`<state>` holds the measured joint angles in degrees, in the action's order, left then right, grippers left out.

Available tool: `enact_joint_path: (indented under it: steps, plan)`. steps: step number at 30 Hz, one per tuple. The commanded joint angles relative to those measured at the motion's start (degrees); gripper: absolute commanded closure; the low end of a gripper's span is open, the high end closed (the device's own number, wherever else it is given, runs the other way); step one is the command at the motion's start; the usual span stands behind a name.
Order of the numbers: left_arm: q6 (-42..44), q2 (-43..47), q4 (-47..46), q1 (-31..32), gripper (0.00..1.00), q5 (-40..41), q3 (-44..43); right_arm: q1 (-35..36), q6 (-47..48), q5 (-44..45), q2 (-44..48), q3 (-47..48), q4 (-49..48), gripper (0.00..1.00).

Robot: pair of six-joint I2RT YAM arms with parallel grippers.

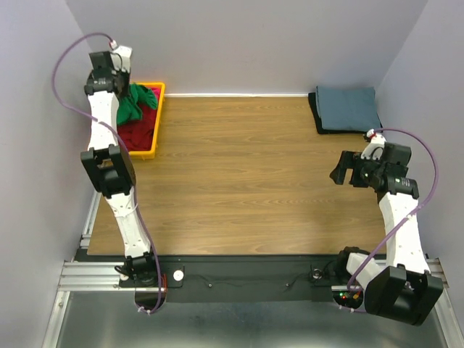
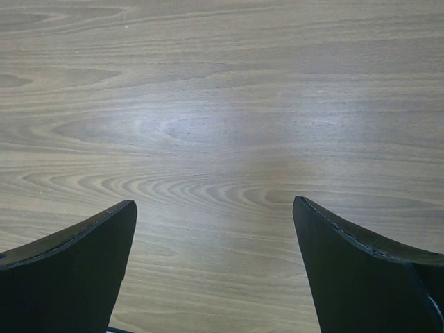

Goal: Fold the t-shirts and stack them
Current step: Grab the tshirt from the pile, then move the tshirt to the center of the board

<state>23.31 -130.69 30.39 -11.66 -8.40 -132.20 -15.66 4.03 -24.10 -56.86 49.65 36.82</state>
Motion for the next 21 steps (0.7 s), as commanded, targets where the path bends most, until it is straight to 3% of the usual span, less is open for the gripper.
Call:
enact_joint_path:
  steps: [1, 9, 12, 17, 21]
  plan:
    - [2.18, 13.79, -3.15, 0.67, 1.00, -0.38, -6.66, 0.10, -0.17, -1.04, 2.19, -1.22, -2.80, 0.00]
    - [-0.90, 24.33, -3.76, 4.53, 1.00, -9.70, -7.63, 0.10, -0.17, -1.13, 3.69, -1.22, -2.89, 0.00]
    - [-1.16, 28.38, -2.45, 14.08, 1.00, -10.67, -6.76, 0.10, -0.17, -0.86, 4.04, -1.22, -2.89, 0.00]
    - [-4.32, 35.49, -2.62, 24.64, 1.00, -14.97, 0.18, 0.10, -0.34, -0.16, 5.00, -1.05, -2.89, 0.00]
    - [-5.47, 39.10, -1.92, 28.79, 1.00, -23.57, 8.96, 0.10, -0.34, 2.38, 3.52, 0.36, -2.10, 0.00]
